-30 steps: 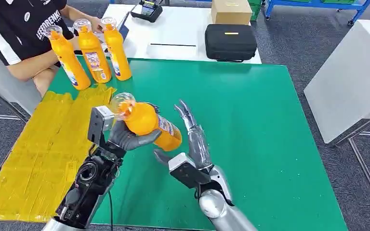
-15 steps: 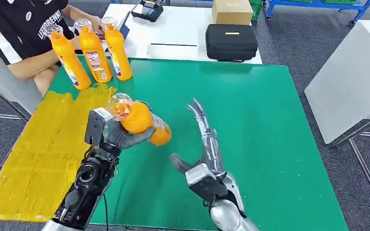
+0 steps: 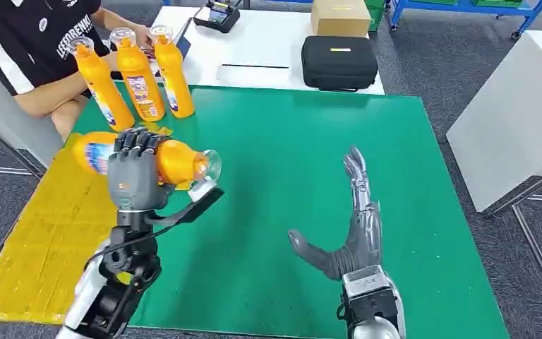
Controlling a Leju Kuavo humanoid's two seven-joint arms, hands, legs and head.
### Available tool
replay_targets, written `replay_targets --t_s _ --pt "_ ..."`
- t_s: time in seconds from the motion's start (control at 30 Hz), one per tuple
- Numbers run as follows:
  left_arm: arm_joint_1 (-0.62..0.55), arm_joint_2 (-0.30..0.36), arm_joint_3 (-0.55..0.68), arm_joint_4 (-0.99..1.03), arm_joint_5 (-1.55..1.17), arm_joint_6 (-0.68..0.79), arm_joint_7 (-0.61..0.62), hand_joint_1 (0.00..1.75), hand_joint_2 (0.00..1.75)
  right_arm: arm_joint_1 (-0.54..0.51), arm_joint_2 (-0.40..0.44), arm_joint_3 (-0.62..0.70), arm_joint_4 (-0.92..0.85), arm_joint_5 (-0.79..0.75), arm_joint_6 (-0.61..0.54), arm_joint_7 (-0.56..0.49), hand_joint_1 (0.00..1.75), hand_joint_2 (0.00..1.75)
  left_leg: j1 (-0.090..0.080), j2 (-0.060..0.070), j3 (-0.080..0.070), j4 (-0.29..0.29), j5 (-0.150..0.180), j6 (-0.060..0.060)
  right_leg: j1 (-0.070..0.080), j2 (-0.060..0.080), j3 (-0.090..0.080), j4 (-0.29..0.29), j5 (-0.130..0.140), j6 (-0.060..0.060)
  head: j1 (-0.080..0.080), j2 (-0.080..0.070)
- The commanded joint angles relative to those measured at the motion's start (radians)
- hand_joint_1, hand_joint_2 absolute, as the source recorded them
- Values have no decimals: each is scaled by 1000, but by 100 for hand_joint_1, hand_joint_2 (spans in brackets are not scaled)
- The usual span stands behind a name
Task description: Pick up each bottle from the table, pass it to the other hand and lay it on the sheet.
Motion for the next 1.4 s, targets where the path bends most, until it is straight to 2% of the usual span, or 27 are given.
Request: replay_targets --t_s 0.03,0.23,0.4,0.5,0.8,1.13,1.17,1.3,1.37,1.4 --pt "-166 131 -238 270 79 -48 161 175 175 -28 25 -46 11 7 13 17 0 175 0 0 4 -1 -1 -2 1 -1 4 0 -1 -2 0 0" --pt "-219 144 -317 335 79 -123 226 175 175 -21 31 -47 14 21 4 21 0 175 1 2 5 0 -2 -3 2 -1 6 0 -2 -2 0 0" --pt "-224 104 -222 410 79 -134 161 175 175 -20 33 -43 11 33 -1 28 0 175 1 2 5 0 -2 -3 1 -1 5 1 -2 -3 0 0" --pt "-222 91 -172 439 79 -139 138 175 175 -20 32 -40 10 39 -1 33 0 175 1 1 2 0 -1 -1 1 0 2 0 -1 -2 0 0" --pt "-225 56 -32 531 79 -134 73 175 175 -24 30 -32 13 50 9 50 0 175 1 2 5 1 -2 -2 2 0 5 0 -2 -2 0 0" --pt "-230 44 33 582 79 -142 45 175 175 -37 28 -28 21 54 21 58 0 175 1 2 1 0 0 -1 1 0 1 0 0 -1 0 0" --pt "-224 32 69 586 103 -142 17 0 175 -40 24 -25 23 54 24 60 0 175 1 2 4 0 -2 -2 1 0 4 0 -2 -2 0 0" --pt "-209 12 148 596 120 -107 -64 0 175 -50 21 -22 30 50 27 65 0 175 1 2 4 0 -2 -2 1 0 4 0 -2 -2 0 0" --pt "-209 12 148 596 120 -107 -64 0 175 -50 21 -22 30 50 27 65 0 175 1 2 3 0 -1 -2 1 0 3 0 -1 -2 0 0" --pt "-203 9 171 588 131 -84 -109 0 175 -55 18 -20 35 41 37 67 0 175 1 3 5 0 -3 -2 1 0 5 0 -2 -2 0 0"
